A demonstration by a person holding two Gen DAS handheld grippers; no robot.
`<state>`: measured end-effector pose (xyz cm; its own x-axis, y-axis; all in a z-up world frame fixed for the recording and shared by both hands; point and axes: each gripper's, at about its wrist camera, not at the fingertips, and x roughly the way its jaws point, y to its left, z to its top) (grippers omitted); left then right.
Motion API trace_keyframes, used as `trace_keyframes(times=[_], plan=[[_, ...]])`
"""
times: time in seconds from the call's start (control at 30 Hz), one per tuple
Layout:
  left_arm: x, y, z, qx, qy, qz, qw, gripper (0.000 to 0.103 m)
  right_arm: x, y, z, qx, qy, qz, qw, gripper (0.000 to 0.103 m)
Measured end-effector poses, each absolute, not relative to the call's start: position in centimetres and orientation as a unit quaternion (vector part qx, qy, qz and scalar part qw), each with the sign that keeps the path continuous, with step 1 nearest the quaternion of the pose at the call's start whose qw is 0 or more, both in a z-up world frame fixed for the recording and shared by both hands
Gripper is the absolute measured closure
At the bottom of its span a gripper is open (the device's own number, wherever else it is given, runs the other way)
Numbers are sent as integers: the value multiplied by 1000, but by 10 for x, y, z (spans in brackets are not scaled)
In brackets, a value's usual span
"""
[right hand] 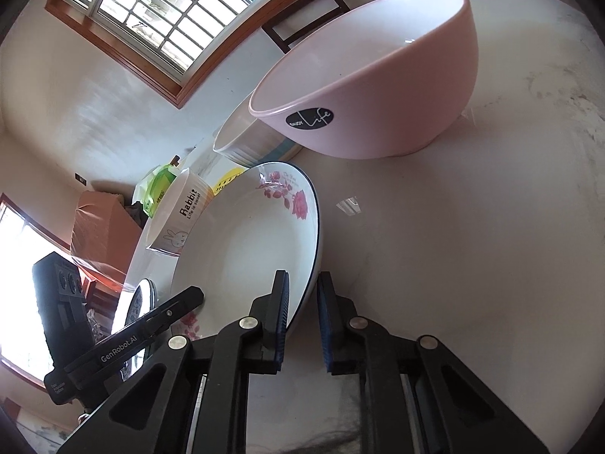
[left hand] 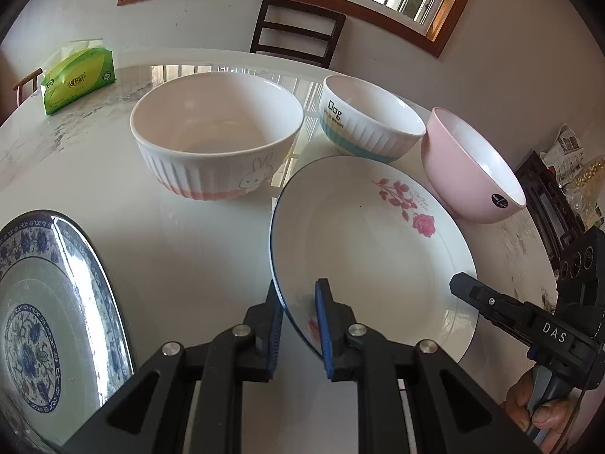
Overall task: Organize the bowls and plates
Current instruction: 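Close both grippers on the pink-flower plate rim and lift it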
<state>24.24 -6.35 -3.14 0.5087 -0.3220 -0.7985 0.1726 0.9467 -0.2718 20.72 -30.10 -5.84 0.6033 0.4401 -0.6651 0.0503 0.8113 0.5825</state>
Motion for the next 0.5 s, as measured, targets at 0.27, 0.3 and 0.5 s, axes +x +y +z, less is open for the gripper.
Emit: trace_keyframes(times=[0.27,0.3,0.5], plan=[[211,-67,-30,-75,475,-158,863,87,174,-306,-60,302,425,117,845,88],[207,-67,-30,-72,474,-159,863,87,169,-306,-60,303,425,116,845,88],[185,-70,-25,-63,468,-162,866,87,145,-305,-61,308,423,117,844,88]])
